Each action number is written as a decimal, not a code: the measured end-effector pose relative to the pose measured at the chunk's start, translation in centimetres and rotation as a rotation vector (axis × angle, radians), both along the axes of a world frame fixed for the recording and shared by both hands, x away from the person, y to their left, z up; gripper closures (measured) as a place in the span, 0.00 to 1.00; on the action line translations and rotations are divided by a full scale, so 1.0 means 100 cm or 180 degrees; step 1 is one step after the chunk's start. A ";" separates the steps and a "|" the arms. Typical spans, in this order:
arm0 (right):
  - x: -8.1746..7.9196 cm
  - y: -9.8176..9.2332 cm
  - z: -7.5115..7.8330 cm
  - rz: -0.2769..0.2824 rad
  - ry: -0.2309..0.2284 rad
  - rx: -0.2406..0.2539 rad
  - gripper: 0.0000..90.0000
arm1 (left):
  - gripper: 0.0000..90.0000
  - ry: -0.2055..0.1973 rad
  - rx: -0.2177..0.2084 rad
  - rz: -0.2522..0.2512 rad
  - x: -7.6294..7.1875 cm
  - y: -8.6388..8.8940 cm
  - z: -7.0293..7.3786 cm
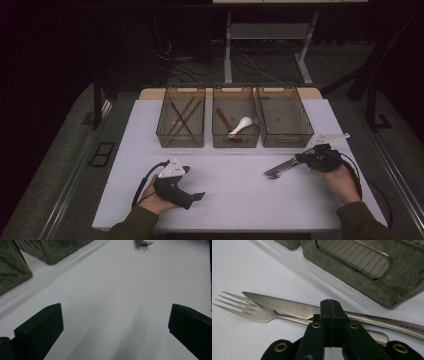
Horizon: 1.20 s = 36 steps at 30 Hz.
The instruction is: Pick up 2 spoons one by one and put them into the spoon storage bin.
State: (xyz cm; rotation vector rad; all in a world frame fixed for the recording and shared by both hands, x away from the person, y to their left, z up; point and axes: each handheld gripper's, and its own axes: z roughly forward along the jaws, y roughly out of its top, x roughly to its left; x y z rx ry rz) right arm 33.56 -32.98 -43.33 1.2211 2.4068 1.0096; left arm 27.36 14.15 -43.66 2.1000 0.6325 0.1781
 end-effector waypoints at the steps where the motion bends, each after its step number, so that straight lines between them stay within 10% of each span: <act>1: 0.001 0.001 -0.001 0.0014 0.0000 -0.0020 1.00 | 0.00 0.0004 0.0005 -0.0004 0.000 0.000 0.000; 36: -0.009 0.007 -0.008 0.0200 0.0242 -0.0270 1.00 | 0.00 -0.0012 0.0031 -0.0058 -0.002 -0.001 0.001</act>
